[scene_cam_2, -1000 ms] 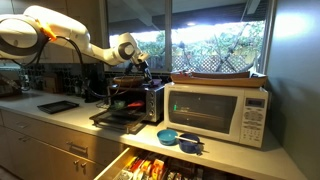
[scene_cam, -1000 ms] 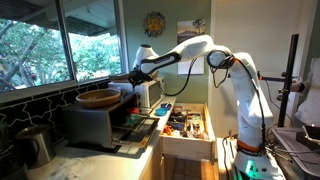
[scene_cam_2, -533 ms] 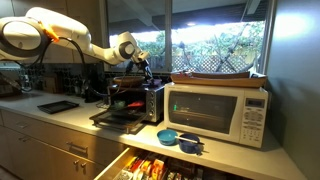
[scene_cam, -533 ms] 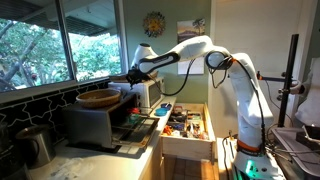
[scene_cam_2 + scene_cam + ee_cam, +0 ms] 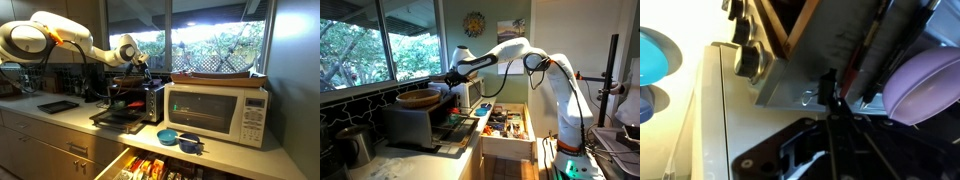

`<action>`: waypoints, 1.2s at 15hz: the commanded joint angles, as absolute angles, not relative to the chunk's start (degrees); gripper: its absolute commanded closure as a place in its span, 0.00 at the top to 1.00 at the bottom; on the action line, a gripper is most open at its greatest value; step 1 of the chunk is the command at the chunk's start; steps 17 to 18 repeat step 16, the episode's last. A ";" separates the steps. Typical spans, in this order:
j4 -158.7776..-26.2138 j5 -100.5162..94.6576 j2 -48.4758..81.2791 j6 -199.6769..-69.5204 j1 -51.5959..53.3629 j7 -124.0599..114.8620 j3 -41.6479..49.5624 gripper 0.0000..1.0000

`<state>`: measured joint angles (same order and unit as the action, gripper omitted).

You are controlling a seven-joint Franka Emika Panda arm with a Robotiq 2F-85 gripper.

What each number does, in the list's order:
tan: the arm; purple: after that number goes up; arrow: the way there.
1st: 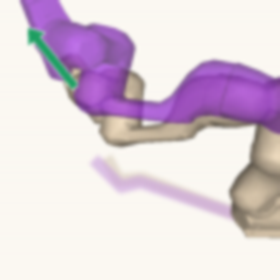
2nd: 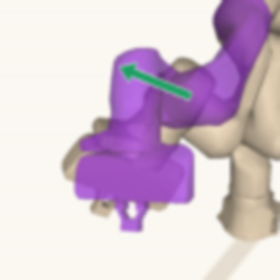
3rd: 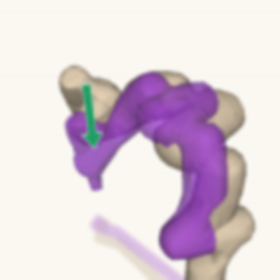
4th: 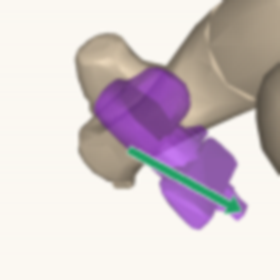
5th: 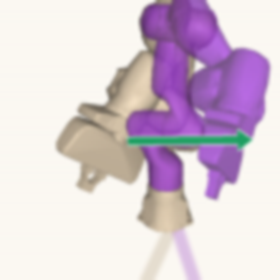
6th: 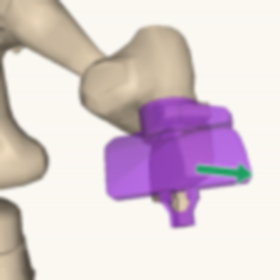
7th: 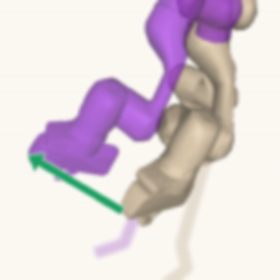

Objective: Remove the clip from the basket

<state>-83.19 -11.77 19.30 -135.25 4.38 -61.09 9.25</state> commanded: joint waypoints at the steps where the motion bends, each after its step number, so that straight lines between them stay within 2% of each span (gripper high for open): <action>1: -80.96 -11.15 20.48 -131.93 3.86 -60.91 8.62 0.29; 8: -79.66 -11.73 17.14 -131.45 3.20 -59.16 8.89 0.81; 11: -82.50 -6.44 11.89 -136.14 0.77 -46.05 6.86 1.00; 15: -81.74 -3.70 8.62 -139.14 1.10 -33.00 5.75 1.00; 18: -79.63 -5.59 10.57 -137.06 1.66 -38.37 7.08 1.00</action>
